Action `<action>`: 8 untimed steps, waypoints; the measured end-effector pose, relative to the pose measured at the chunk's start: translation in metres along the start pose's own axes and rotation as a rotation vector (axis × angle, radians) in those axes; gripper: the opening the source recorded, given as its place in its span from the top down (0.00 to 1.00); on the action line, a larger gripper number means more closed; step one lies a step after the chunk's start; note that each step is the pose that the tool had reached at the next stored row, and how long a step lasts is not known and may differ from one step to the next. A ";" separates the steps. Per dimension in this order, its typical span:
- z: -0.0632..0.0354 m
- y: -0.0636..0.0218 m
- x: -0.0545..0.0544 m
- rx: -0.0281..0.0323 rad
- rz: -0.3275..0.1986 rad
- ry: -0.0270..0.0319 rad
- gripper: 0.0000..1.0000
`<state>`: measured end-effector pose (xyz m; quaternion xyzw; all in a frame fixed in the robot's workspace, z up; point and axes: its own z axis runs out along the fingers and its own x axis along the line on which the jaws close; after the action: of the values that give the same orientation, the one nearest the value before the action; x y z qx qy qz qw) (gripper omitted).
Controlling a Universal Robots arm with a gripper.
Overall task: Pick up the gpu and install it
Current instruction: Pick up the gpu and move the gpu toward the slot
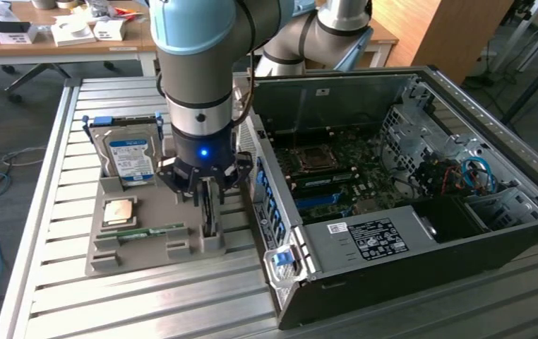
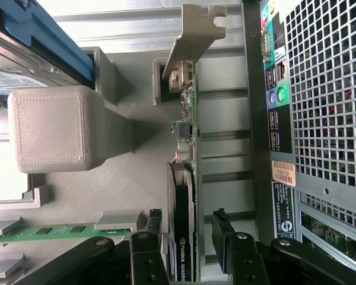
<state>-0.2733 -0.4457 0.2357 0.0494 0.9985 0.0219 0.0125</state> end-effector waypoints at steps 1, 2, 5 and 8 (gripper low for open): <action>0.0000 0.0000 0.000 0.0000 0.000 0.0000 0.53; 0.0000 0.0000 0.000 -0.0001 0.000 0.0000 0.53; 0.0002 0.0017 0.001 -0.0005 0.000 0.0000 0.53; 0.0004 0.0032 0.001 -0.0007 0.000 0.0000 0.53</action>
<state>-0.2740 -0.4424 0.2355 0.0494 0.9985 0.0223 0.0126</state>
